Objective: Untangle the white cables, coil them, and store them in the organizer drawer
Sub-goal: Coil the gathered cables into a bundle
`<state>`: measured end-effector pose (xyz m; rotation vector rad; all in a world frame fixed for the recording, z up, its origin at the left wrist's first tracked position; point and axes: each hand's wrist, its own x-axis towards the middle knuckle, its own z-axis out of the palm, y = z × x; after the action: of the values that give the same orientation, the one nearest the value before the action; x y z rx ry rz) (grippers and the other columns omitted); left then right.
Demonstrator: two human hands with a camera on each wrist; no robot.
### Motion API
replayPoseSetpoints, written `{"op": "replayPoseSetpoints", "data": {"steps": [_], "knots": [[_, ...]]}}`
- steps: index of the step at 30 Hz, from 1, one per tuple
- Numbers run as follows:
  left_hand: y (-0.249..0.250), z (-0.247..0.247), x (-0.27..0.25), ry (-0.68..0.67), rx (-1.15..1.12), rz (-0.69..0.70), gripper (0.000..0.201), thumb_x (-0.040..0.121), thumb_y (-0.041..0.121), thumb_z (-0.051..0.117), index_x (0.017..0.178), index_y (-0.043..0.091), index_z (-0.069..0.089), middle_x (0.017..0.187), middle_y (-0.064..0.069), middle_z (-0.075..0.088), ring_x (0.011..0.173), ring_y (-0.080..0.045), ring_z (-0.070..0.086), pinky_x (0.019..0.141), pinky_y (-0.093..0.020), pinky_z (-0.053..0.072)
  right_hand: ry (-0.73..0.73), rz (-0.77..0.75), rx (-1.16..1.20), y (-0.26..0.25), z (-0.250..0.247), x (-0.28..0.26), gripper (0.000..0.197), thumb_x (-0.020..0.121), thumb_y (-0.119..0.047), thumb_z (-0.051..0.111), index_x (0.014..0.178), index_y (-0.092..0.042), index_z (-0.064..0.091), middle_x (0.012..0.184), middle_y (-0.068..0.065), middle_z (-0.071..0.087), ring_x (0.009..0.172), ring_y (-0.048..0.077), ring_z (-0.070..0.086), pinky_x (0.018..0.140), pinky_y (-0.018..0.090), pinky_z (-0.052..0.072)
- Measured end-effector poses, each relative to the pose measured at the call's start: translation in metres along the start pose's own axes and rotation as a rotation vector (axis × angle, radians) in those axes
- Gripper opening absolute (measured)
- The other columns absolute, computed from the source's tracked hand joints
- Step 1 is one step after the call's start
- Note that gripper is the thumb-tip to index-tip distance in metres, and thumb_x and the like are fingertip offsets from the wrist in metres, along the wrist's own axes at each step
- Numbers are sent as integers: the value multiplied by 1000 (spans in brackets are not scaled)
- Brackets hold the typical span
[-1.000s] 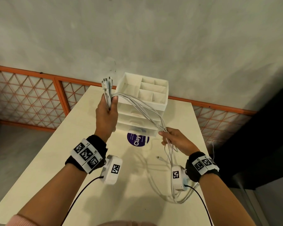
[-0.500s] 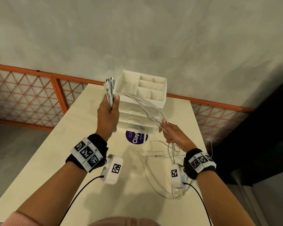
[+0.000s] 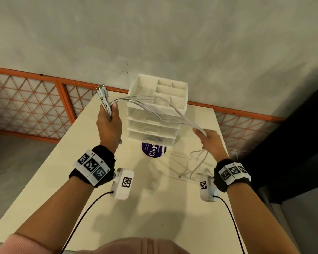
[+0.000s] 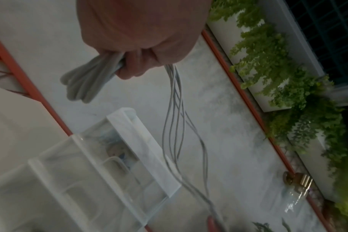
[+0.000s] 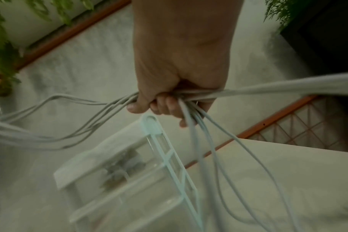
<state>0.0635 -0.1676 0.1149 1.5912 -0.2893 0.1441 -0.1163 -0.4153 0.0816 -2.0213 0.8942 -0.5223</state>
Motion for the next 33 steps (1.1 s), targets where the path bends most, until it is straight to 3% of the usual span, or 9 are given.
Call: {"op": "replayPoseSetpoints", "data": {"steps": [4,7,10,15,21,24,26,28,33], "knots": [[-9,1,-11,3,40,-23,22,100,27,40,87,9,42,58,2,34,45,-7,36,45,-16,31,191,-120,129,-21,-11,13,31,89,-36,61,74,-9,54,57,-3,42,56,14,37,58,35,33],[-15,4,-15,-13,54,-50,23,100,29,41,89,9,45,60,3,37,52,-11,36,57,-27,33,210,-181,275,-48,-13,12,18,93,-31,54,76,-29,53,62,-13,47,58,7,42,61,31,38],[-15,6,-16,-8,28,-50,31,99,30,41,98,1,51,61,5,38,53,-10,36,64,-28,34,187,-217,344,-65,-15,14,23,96,-27,52,74,-24,42,61,-4,35,55,12,34,53,29,32],[-16,0,-14,-16,53,-32,24,99,29,42,91,7,48,60,4,36,52,-11,34,56,-27,32,135,-223,-54,-47,-12,20,22,91,-21,61,76,-17,46,66,-6,48,62,12,47,61,28,38],[-21,-12,-21,-297,246,-30,14,92,23,58,88,11,51,64,3,48,59,-17,40,54,-30,31,-650,187,-835,-17,6,3,32,73,-35,80,76,-16,54,80,-1,55,83,22,54,62,26,41],[-16,-13,-27,-451,192,-10,18,87,25,67,96,17,54,56,0,46,46,-12,42,52,-30,32,-653,270,-883,-24,10,-1,83,69,-33,83,136,-9,42,138,8,49,127,30,47,101,40,44],[-9,-13,-29,-506,116,-42,20,88,31,64,99,16,57,49,-9,43,42,-23,41,45,-35,27,-634,207,-799,-40,11,-3,114,70,-24,83,152,-12,5,159,13,17,144,31,24,113,43,32],[-3,-11,-31,-540,-12,-125,26,90,39,58,86,15,53,43,4,32,35,-13,25,42,-26,22,-715,91,-689,-62,14,-7,128,68,-23,85,151,-24,-12,161,13,-4,148,30,8,117,47,23],[17,1,-42,-584,-273,-282,43,97,44,41,64,22,26,46,13,19,40,-5,15,37,-17,19,-890,-228,-372,-114,51,-37,94,68,-38,83,145,-30,31,156,-8,21,143,12,20,117,31,17]]}}
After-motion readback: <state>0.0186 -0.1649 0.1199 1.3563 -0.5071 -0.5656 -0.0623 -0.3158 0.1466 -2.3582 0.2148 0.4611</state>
